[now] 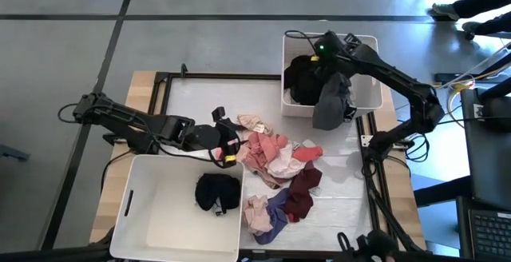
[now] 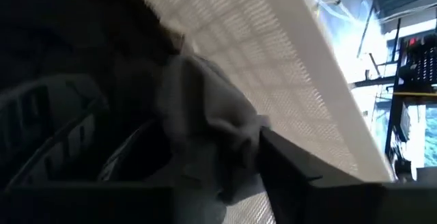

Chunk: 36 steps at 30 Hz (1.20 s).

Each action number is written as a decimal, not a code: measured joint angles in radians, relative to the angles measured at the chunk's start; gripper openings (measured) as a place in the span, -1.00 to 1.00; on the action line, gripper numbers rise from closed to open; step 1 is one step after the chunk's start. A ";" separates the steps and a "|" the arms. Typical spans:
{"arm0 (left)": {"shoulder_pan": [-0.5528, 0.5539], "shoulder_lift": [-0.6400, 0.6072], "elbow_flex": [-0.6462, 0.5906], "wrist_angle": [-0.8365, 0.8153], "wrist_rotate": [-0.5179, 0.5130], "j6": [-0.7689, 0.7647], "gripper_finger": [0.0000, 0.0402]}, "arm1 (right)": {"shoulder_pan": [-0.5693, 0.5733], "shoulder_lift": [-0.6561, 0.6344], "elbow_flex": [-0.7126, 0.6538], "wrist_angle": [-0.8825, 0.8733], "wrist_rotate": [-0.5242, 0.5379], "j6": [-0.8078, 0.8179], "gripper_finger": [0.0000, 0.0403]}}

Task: Sort clothes
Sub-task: Put the gray underwear into the top laundry bin

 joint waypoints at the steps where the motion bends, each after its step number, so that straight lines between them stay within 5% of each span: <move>1: 0.000 0.000 -0.006 0.005 0.032 0.018 -0.09 | 0.001 0.005 0.000 -0.016 0.001 0.000 -0.39; 5: -0.018 0.000 -0.060 0.090 0.151 0.070 -0.09 | 0.026 -0.007 0.006 -0.074 0.078 -0.001 -0.05; 11: -0.066 0.000 -0.121 0.220 0.183 0.098 -0.09 | 0.107 -0.094 0.070 -0.184 0.137 0.068 0.22; 17: -0.104 0.000 -0.122 0.231 0.183 0.075 -0.09 | 0.221 -0.218 0.088 -0.270 0.040 0.205 0.25; 23: -0.136 -0.001 -0.122 0.249 0.178 0.037 -0.09 | 0.377 -0.343 0.001 -0.327 -0.166 0.368 0.25; 36: -0.189 -0.001 -0.122 0.251 0.146 0.040 -0.09 | 0.798 -0.498 -0.299 -0.401 -0.166 0.712 0.25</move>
